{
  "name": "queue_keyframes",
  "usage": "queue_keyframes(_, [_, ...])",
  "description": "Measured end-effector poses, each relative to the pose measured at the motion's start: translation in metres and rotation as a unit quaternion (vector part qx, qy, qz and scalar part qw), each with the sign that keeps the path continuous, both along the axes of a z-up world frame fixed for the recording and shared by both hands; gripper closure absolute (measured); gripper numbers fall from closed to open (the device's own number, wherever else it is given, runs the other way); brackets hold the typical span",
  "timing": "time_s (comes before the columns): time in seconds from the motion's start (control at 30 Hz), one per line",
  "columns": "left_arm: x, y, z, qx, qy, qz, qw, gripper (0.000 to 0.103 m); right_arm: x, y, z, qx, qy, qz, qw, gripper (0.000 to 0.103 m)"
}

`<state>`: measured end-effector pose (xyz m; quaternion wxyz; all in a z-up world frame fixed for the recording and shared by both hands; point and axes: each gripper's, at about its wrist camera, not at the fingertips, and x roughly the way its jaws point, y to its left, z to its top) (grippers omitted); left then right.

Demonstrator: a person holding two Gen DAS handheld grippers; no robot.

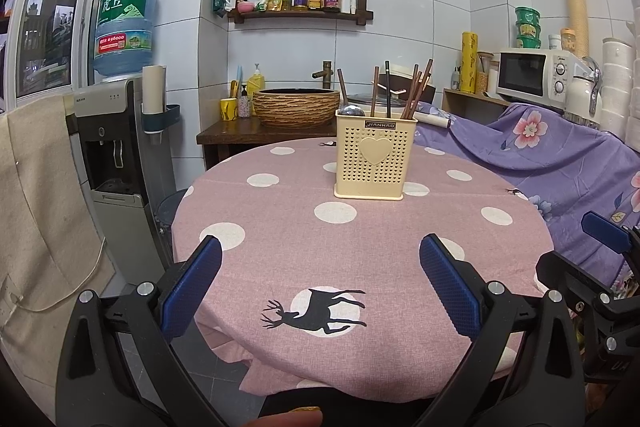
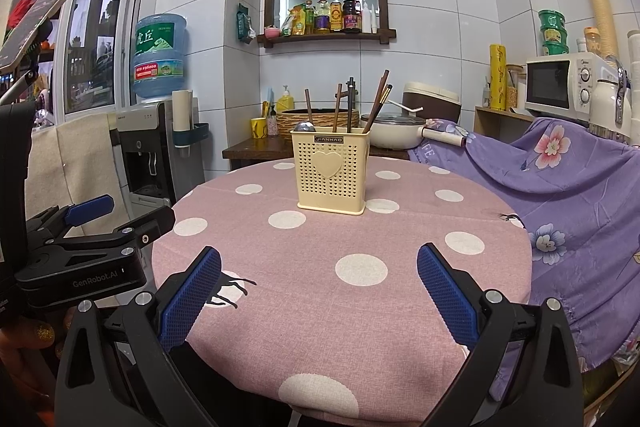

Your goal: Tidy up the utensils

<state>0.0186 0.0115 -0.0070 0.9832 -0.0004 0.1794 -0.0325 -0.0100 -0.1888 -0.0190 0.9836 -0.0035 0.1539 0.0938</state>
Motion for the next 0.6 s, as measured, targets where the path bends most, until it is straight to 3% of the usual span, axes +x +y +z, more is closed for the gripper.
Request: queue_keyframes(0.6, [-0.0002, -0.0004, -0.0002, 0.0, -0.001, 0.0, 1.0, 0.006, -0.0004, 0.0003, -0.0003, 0.0, 0.0, 0.0, 1.0, 0.006])
